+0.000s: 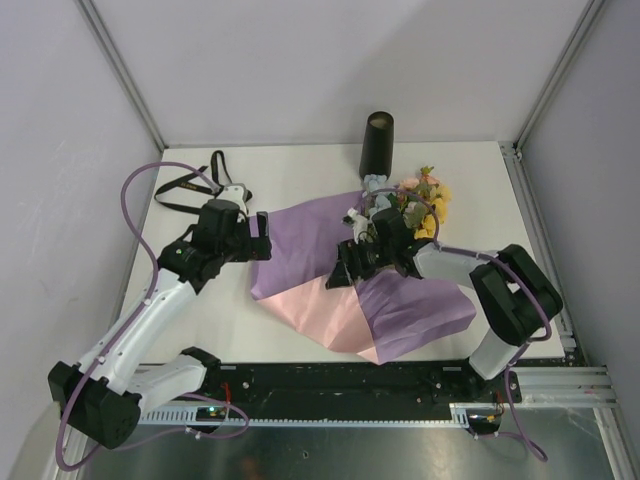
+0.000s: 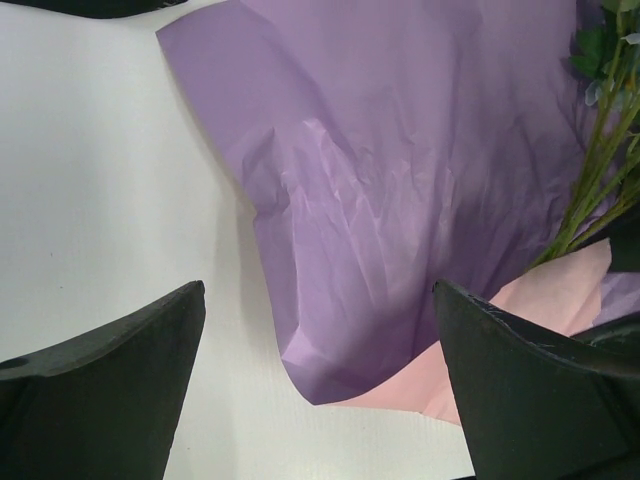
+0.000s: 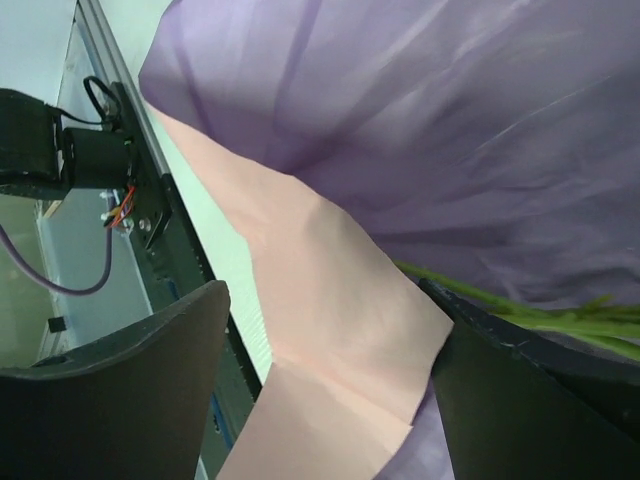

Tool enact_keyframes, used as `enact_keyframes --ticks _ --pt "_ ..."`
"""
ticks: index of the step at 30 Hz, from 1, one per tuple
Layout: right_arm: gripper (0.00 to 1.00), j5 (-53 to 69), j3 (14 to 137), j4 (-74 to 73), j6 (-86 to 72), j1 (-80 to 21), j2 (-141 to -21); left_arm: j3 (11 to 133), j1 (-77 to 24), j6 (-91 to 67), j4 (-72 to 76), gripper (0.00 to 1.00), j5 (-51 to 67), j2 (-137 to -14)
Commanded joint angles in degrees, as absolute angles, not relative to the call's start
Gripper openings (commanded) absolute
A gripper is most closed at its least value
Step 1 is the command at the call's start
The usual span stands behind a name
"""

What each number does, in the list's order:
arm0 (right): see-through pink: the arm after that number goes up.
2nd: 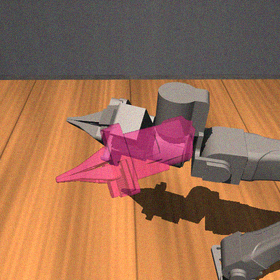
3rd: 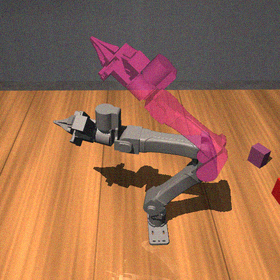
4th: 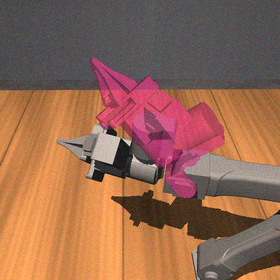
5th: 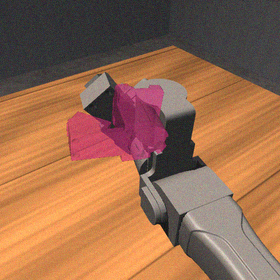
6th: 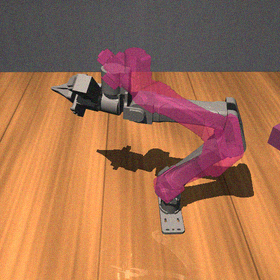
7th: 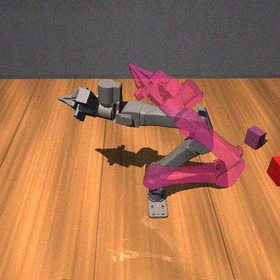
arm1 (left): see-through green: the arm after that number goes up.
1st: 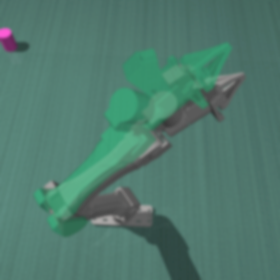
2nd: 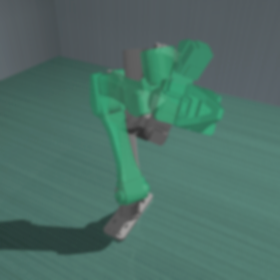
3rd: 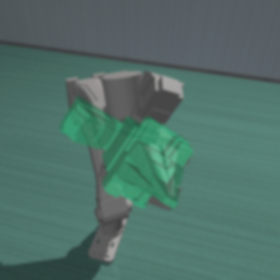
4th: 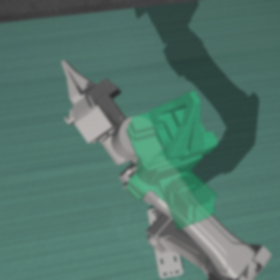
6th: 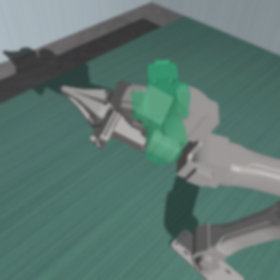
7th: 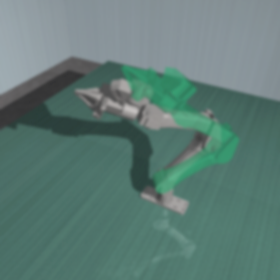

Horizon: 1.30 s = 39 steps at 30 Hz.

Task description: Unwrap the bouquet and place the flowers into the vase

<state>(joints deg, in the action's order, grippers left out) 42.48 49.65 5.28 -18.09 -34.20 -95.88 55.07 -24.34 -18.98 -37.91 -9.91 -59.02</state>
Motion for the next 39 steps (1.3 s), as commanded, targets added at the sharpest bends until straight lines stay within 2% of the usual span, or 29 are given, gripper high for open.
enact_keyframes --ticks 1,5,10,17,23,31,35,39 --pt "0.78 43.9 52.3 1.3 -16.1 -37.3 -93.3 54.8 -23.7 -17.6 -37.5 1.00 -11.5 -57.4" --pt "0.74 43.0 52.3 -4.0 -15.9 -41.3 -89.0 54.6 -23.6 -17.4 -37.5 1.00 -12.2 -57.1" --pt "0.76 40.5 52.2 -7.1 -16.9 -49.7 -84.4 54.5 -23.7 -17.4 -37.5 1.00 -12.4 -57.2" --pt "0.80 35.8 52.0 -5.2 -22.9 -59.2 -83.1 54.4 -23.7 -17.4 -37.5 1.00 -12.2 -57.8" --pt "0.75 34.5 51.6 -0.9 -28.7 -64.2 -84.5 54.1 -23.7 -18.1 -37.6 1.00 -11.6 -58.5" --pt "0.74 32.5 51.2 2.3 -31.9 -68.9 -85.1 53.3 -23.6 -24.6 -37.4 0.99 -0.2 -58.9" --pt "0.68 32.3 49.8 4.4 -33.1 -70.3 -86.3 51.0 -23.6 -30.5 -37.4 1.00 4.8 -58.2" --pt "0.57 32.0 49.1 4.8 -33.6 -70.8 -88.5 47.4 -23.7 -36.4 -37.4 1.00 4.7 -57.4"
